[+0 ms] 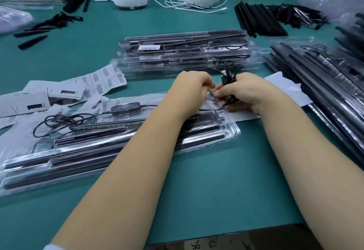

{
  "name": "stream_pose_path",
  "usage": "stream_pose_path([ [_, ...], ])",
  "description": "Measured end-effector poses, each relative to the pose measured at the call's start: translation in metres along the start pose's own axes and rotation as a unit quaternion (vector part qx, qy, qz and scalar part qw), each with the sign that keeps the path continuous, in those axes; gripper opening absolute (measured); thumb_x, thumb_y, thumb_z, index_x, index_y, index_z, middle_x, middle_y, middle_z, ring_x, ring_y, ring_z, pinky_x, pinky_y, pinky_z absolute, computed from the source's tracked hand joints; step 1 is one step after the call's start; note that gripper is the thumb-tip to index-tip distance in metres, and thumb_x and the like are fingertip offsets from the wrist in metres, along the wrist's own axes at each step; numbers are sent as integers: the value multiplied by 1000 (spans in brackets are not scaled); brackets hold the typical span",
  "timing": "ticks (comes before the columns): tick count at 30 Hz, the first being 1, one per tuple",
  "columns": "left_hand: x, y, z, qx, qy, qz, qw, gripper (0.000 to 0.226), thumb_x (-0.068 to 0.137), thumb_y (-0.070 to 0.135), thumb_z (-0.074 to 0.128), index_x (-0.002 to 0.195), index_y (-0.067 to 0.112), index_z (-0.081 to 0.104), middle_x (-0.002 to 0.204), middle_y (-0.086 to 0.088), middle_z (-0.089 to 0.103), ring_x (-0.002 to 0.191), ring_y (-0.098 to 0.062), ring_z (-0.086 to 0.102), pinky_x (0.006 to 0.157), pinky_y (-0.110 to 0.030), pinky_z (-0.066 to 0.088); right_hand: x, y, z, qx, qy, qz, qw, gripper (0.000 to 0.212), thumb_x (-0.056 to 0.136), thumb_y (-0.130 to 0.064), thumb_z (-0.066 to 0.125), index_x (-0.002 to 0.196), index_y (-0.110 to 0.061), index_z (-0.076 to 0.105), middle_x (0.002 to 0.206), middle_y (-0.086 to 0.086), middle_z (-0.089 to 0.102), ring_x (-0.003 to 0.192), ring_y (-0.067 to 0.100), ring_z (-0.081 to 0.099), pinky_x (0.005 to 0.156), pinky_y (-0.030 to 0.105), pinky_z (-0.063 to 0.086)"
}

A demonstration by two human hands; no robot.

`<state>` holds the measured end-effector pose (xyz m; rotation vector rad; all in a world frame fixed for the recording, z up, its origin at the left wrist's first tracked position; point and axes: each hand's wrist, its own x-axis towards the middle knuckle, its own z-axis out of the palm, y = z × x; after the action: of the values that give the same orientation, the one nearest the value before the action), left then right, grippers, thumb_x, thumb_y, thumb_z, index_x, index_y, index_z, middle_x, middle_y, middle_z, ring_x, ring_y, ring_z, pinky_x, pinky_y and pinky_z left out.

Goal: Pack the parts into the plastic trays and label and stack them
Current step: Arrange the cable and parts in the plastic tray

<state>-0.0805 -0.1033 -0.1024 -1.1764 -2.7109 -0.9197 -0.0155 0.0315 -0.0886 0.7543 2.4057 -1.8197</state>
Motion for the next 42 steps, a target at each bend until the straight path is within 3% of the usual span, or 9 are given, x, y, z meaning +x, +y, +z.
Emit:
stream_pose_path([
  [6, -2, 0, 7, 130, 34, 80, 988, 25, 95, 6, 44, 111, 20, 56, 109, -3, 58, 99, -24, 50, 85, -24, 25, 1, -2, 5, -21, 26, -4, 999, 12, 77, -4, 72, 68, -10, 66, 48, 1, 62, 40, 10, 58, 39, 18, 45],
  [15, -9, 3, 1, 91, 35, 80, 992, 18, 96, 15, 47, 110, 14, 59, 109, -4, 59, 103, -27, 47, 91, -25, 27, 3, -3, 7, -60, 63, -11, 996, 19, 72, -3, 73, 61, -10, 60, 44, 3, 60, 36, 14, 57, 35, 19, 43],
  [20, -10, 6, -2, 74, 31, 85, 993, 18, 95, 12, 51, 107, 12, 64, 106, -6, 63, 102, -27, 50, 92, -26, 28, 5, -4, 9, -102, 81, -9, 991, 23, 66, -7, 75, 77, -4, 55, 76, 22, 67, 65, 33, 66, 65, 49, 57],
  [23, -5, 5, -1, 41, 1, 25, 999, 25, 99, 14, 44, 113, 16, 64, 114, -5, 62, 111, -27, 46, 96, -29, 32, 6, 0, 5, -62, 51, -5, 997, 24, 72, -6, 75, 93, 1, 65, 60, 9, 68, 49, 18, 64, 45, 28, 53],
  [25, -2, 1, 0, 32, -26, 6, 999, 27, 99, 15, 40, 112, 18, 64, 113, -5, 62, 113, -27, 45, 97, -32, 33, 6, 2, 3, -48, 36, -3, 998, 16, 74, -4, 74, 88, -2, 67, 50, 0, 65, 41, 9, 59, 40, 19, 47],
  [30, -6, 0, 0, 29, -17, 28, 999, 27, 95, 2, 40, 101, 18, 61, 99, 1, 65, 104, -19, 40, 78, -19, 29, 8, -1, 6, -97, 59, -11, 993, 11, 76, -6, 72, 70, -5, 62, 48, 4, 62, 35, 12, 55, 39, 22, 49],
  [33, -4, 5, 0, 61, -12, 33, 998, 31, 93, -2, 39, 101, 19, 60, 105, 3, 64, 104, -20, 44, 79, -19, 26, 9, -3, 7, -115, 57, -9, 992, 16, 77, -6, 72, 67, -5, 59, 53, 10, 63, 35, 14, 54, 40, 24, 51],
  [36, -4, 6, -1, 57, -8, 24, 998, 28, 95, 0, 40, 105, 17, 60, 110, 0, 64, 106, -22, 47, 83, -21, 24, 10, -6, 8, -127, 45, -2, 991, 21, 78, -9, 73, 67, -5, 56, 42, 4, 58, 31, 13, 50, 37, 22, 47],
  [42, -5, 7, -4, 13, -1, 6, 1000, 27, 94, 0, 40, 105, 14, 61, 105, -5, 63, 108, -26, 48, 87, -25, 32, 13, -16, 11, -165, 35, 17, 986, 29, 80, -15, 75, 62, -7, 53, 36, 1, 52, 29, 13, 47, 35, 19, 44],
])
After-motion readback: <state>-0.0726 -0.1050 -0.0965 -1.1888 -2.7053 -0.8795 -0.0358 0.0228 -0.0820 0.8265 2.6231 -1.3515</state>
